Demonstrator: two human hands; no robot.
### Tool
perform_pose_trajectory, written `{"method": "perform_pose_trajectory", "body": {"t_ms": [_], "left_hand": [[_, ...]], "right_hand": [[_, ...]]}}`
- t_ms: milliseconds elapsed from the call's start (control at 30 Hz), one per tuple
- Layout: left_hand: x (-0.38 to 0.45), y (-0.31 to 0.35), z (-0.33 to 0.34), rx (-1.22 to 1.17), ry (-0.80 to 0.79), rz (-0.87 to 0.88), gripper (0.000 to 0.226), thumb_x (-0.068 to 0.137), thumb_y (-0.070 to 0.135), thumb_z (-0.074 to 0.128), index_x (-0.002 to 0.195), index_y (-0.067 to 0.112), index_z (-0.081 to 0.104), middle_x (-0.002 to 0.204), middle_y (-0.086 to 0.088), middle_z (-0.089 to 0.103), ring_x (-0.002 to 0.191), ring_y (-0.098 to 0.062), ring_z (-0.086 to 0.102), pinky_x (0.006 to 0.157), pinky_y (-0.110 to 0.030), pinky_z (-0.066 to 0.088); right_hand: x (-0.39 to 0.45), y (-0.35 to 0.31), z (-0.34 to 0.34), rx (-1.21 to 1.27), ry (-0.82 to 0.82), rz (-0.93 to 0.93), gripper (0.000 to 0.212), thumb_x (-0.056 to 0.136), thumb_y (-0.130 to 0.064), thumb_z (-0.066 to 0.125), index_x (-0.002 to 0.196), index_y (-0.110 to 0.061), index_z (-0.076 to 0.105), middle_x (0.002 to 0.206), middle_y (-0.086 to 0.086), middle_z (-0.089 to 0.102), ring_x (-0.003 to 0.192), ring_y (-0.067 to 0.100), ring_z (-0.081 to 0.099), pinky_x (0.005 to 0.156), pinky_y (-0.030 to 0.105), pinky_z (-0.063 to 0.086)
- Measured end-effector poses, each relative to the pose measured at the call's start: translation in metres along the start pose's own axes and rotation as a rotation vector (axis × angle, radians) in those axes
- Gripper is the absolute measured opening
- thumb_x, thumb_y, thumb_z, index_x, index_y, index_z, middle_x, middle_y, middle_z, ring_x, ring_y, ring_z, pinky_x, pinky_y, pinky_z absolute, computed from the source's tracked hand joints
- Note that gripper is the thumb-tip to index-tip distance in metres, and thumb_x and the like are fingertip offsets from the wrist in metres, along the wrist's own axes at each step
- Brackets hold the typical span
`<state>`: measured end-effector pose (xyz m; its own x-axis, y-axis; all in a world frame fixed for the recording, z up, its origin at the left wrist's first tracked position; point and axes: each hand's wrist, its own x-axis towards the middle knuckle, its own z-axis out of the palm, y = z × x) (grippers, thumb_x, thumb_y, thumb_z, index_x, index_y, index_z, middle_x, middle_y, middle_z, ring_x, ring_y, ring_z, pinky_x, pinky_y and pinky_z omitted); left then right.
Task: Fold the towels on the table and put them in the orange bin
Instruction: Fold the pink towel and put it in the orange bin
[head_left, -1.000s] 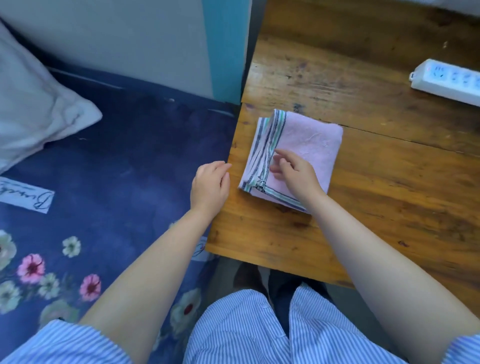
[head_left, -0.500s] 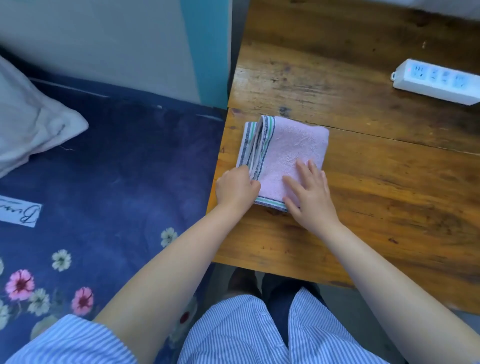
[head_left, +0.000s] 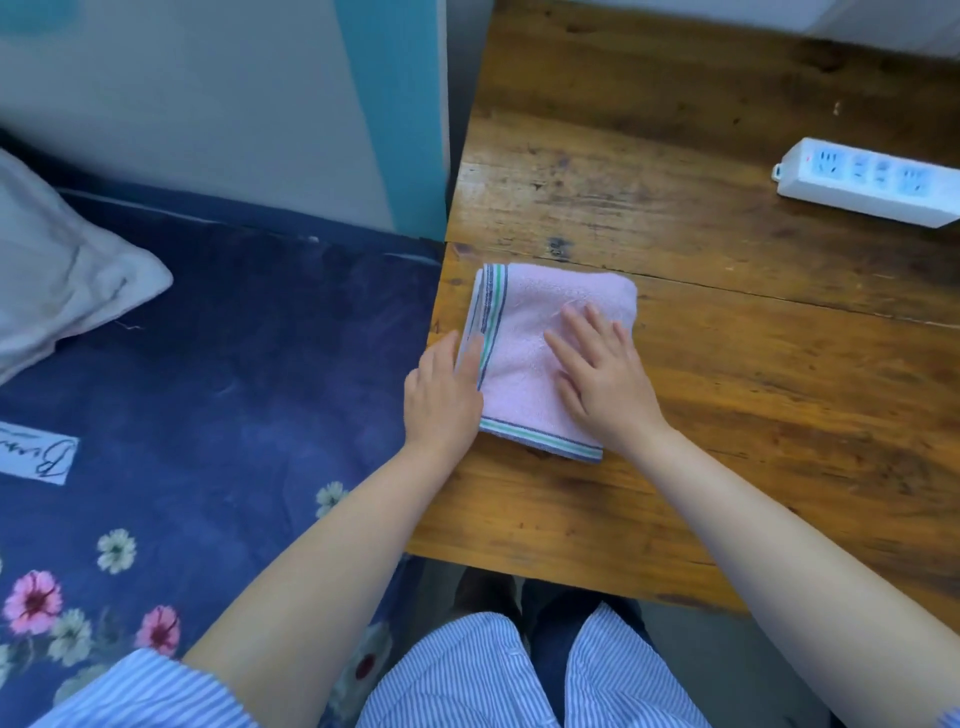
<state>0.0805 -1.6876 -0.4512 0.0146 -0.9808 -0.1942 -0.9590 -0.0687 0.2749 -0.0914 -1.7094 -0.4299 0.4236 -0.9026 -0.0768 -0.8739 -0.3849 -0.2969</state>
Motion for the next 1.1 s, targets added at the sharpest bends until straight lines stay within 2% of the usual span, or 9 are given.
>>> {"method": "perform_pose_trajectory", "body": {"t_ms": [67,167,400,500,600,667,767,933,1100], "left_hand": [[0.002,-0.005,0.005,0.105,-0.048,0.166,0.052,0.091,0.007,0.031,0.142,0.017,0.031,0.15,-0.01,0.028,0.138,-0.024,0.028,0.101,-0.037,0.034],[0.004,-0.014,0.017,0.161,-0.26,0.183,0.053,0.099,0.014,0.022,0.147,0.018,0.0,0.157,-0.001,0.0,0.145,-0.02,-0.003,0.116,-0.036,0.006],[0.012,-0.015,0.015,0.13,-0.325,0.108,0.055,0.099,0.017,0.025,0.147,0.025,-0.002,0.157,0.009,-0.002,0.144,-0.023,-0.006,0.116,-0.041,0.003],[0.014,-0.018,0.007,0.065,-0.325,0.135,0.052,0.098,0.018,0.028,0.147,0.026,0.011,0.156,0.008,0.01,0.144,-0.025,0.001,0.115,-0.044,0.008],[0.015,-0.021,0.002,-0.021,-0.264,0.171,0.048,0.095,0.011,0.037,0.142,0.019,0.029,0.152,0.003,0.027,0.141,-0.023,0.018,0.11,-0.04,0.02],[0.015,-0.02,-0.002,-0.065,-0.197,0.226,0.045,0.091,0.005,0.043,0.136,0.011,0.041,0.145,-0.005,0.04,0.135,-0.026,0.033,0.105,-0.04,0.029],[0.012,-0.016,-0.005,-0.13,-0.012,0.356,0.03,0.083,-0.002,0.052,0.111,-0.005,0.061,0.114,-0.022,0.063,0.104,-0.039,0.06,0.084,-0.047,0.049],[0.0,-0.018,-0.005,-0.091,0.096,0.635,0.013,0.069,-0.01,0.063,0.079,-0.006,0.07,0.083,-0.018,0.071,0.072,-0.032,0.068,0.065,-0.035,0.055],[-0.011,-0.023,-0.007,0.033,-0.064,0.609,0.037,0.08,0.022,0.048,0.097,-0.003,0.068,0.103,-0.018,0.069,0.092,-0.032,0.067,0.083,-0.041,0.051]], "right_hand": [[0.021,0.009,0.003,-0.037,-0.062,0.004,0.045,0.09,-0.02,0.05,0.133,-0.008,0.045,0.146,0.02,0.031,0.136,0.044,0.023,0.111,0.056,0.012],[0.051,0.022,0.015,-0.111,-0.16,0.003,0.05,0.097,-0.037,0.034,0.144,-0.025,0.021,0.156,0.002,0.009,0.145,0.023,0.004,0.114,0.04,-0.008],[0.083,0.027,0.021,0.012,-0.096,0.203,0.047,0.098,-0.033,0.031,0.143,-0.021,0.027,0.149,0.0,0.033,0.137,0.02,0.027,0.111,0.035,0.013],[0.064,0.025,0.007,0.077,-0.02,0.173,0.046,0.095,-0.023,0.041,0.138,-0.008,0.037,0.147,0.009,0.036,0.139,0.028,0.025,0.113,0.042,0.012],[0.004,0.011,-0.002,0.03,0.167,-0.063,0.025,0.078,-0.008,0.059,0.098,0.005,0.067,0.11,0.023,0.065,0.107,0.043,0.058,0.095,0.057,0.038],[-0.038,0.0,0.001,-0.026,0.088,-0.172,0.02,0.066,-0.006,0.074,0.083,0.002,0.07,0.095,0.019,0.07,0.093,0.04,0.065,0.084,0.055,0.046],[-0.06,-0.009,0.007,-0.079,-0.19,-0.129,0.047,0.05,-0.015,0.085,0.092,0.002,0.07,0.104,0.021,0.069,0.098,0.041,0.064,0.079,0.056,0.049],[-0.044,-0.007,0.01,-0.222,-0.111,-0.231,0.025,0.077,0.0,0.049,0.088,0.002,0.071,0.096,0.019,0.071,0.089,0.035,0.068,0.074,0.042,0.055],[-0.037,-0.007,0.011,-0.456,-0.204,-0.338,0.025,0.079,-0.005,0.046,0.082,-0.006,0.071,0.087,0.011,0.072,0.081,0.026,0.069,0.062,0.031,0.055]]}}
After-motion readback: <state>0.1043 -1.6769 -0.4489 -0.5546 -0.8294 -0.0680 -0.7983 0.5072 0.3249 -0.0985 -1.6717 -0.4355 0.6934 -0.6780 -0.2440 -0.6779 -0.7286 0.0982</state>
